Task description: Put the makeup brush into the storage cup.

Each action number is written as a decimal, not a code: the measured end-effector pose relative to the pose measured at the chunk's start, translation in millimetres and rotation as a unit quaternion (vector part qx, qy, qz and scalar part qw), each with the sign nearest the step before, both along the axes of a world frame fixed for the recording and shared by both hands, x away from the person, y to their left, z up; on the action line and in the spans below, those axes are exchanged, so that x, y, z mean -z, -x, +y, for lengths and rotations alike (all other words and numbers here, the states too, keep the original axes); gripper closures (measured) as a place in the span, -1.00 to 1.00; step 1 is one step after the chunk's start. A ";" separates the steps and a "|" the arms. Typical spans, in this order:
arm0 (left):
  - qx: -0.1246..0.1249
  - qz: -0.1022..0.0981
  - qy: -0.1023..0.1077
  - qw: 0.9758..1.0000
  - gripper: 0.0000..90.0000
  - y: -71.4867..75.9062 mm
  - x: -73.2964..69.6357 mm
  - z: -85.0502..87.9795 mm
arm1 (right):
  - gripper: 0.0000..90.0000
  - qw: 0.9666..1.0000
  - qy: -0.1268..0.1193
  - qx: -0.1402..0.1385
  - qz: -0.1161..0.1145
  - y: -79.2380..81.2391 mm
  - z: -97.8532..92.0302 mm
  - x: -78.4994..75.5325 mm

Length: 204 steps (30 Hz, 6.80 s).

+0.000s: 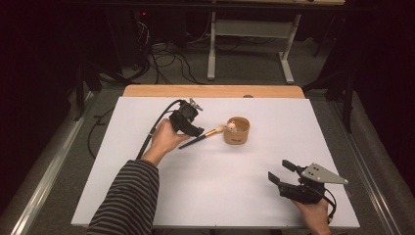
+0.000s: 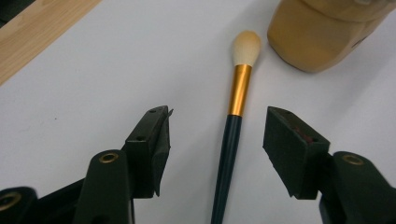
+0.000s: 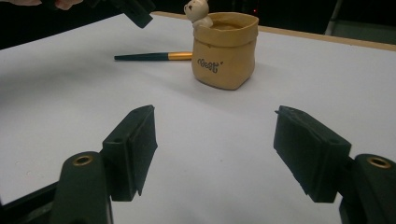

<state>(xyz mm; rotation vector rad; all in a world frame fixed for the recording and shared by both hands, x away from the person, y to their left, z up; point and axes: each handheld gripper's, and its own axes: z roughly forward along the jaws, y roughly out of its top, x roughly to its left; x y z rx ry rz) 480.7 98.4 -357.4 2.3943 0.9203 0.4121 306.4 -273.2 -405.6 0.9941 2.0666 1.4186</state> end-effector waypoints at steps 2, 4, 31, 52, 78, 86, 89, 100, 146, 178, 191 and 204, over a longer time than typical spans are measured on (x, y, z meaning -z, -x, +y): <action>0.003 0.004 -0.008 1.000 -0.05 -0.8 0.6 -2.3 | -0.30 1.000 0.000 0.000 0.001 0.1 -0.2 0.0; 0.004 0.013 -0.015 1.000 -0.02 -2.5 1.9 -3.5 | -0.30 1.000 0.001 0.000 0.000 0.1 -0.2 0.0; 0.010 0.084 -0.063 0.994 0.02 -22.9 19.8 -17.3 | -0.29 1.000 0.003 0.001 0.005 0.7 0.8 0.2; 0.023 0.105 -0.081 0.991 0.26 -27.9 36.4 -21.2 | -0.29 1.000 0.005 -0.002 0.004 1.0 1.2 0.1; 0.049 0.116 -0.093 0.988 0.72 -28.4 40.7 -25.5 | -0.28 1.000 0.006 -0.003 0.004 0.8 1.9 0.5; 0.051 0.118 -0.096 0.987 0.73 -28.9 40.3 -26.0 | -0.28 1.000 0.006 -0.003 0.005 0.6 1.9 0.6; 0.052 0.121 -0.097 0.987 0.73 -29.3 40.0 -26.0 | -0.28 1.000 0.006 -0.003 0.005 0.7 2.1 0.7; 0.055 0.120 -0.096 0.987 0.74 -29.3 39.7 -24.9 | -0.28 1.000 0.006 -0.003 0.005 0.5 1.8 0.7; 0.052 0.090 -0.065 0.992 0.74 -18.6 13.2 -13.8 | -0.28 1.000 0.006 -0.002 0.005 1.8 2.1 0.2; 0.043 0.059 -0.013 0.997 0.74 -2.5 -15.2 1.9 | -0.28 1.000 0.005 -0.003 0.005 1.4 1.6 0.3; 0.034 0.043 0.027 0.998 0.74 11.0 -23.8 25.5 | -0.28 1.000 0.005 -0.002 0.005 1.3 2.1 0.4; 0.030 0.030 0.057 0.997 0.74 29.0 -29.1 41.0 | -0.28 1.000 0.007 -0.004 0.003 1.2 2.3 0.5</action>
